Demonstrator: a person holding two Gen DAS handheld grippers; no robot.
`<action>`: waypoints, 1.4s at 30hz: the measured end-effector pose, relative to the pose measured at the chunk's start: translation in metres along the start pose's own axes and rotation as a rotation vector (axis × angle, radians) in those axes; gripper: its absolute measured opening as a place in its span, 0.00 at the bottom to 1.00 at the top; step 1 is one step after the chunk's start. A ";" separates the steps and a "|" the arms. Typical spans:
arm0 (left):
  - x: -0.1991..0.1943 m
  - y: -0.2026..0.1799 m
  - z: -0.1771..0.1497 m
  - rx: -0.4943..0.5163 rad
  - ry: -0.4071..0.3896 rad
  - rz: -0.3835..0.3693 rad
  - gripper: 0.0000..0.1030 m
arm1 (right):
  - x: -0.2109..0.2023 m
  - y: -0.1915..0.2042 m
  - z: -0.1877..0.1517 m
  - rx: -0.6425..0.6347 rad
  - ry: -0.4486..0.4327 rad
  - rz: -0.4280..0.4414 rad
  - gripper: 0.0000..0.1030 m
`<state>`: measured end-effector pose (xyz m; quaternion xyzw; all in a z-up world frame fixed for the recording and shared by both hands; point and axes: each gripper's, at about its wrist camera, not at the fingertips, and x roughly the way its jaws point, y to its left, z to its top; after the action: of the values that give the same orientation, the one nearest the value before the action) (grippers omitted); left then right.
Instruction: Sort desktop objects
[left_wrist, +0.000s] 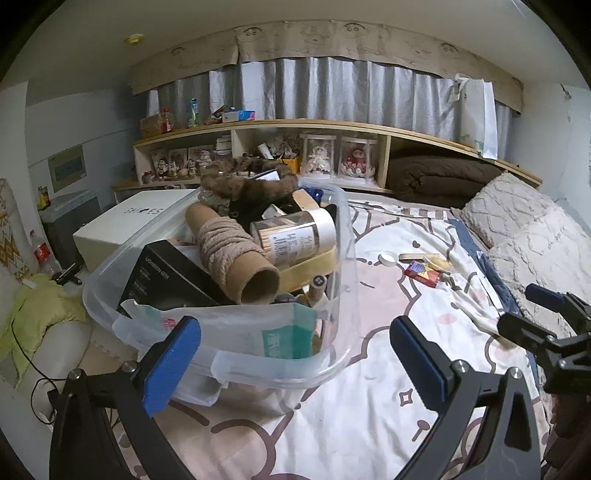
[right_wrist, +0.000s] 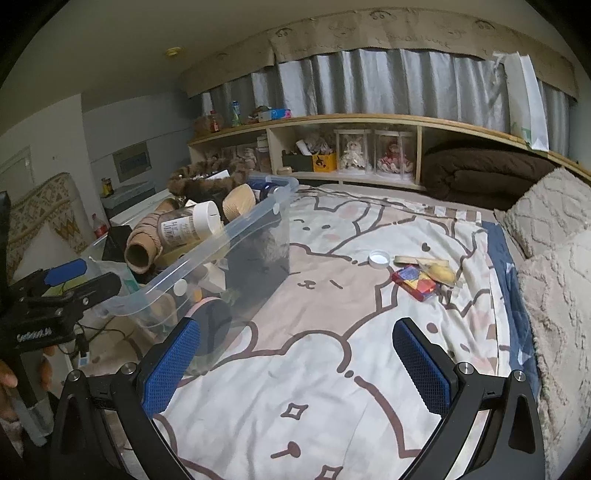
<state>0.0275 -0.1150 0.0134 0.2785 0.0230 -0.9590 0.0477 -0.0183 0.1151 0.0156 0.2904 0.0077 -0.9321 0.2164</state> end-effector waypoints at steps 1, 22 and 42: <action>-0.001 -0.003 0.000 0.005 0.000 -0.016 1.00 | 0.001 -0.001 0.000 0.003 0.007 0.003 1.00; 0.044 -0.121 0.047 0.125 -0.048 -0.165 1.00 | -0.023 -0.104 0.012 0.145 -0.083 -0.212 1.00; 0.152 -0.160 0.011 0.109 0.132 -0.325 1.00 | 0.054 -0.195 0.019 0.417 -0.014 -0.267 0.52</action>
<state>-0.1224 0.0319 -0.0562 0.3358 0.0189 -0.9334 -0.1249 -0.1478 0.2680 -0.0194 0.3189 -0.1482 -0.9357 0.0269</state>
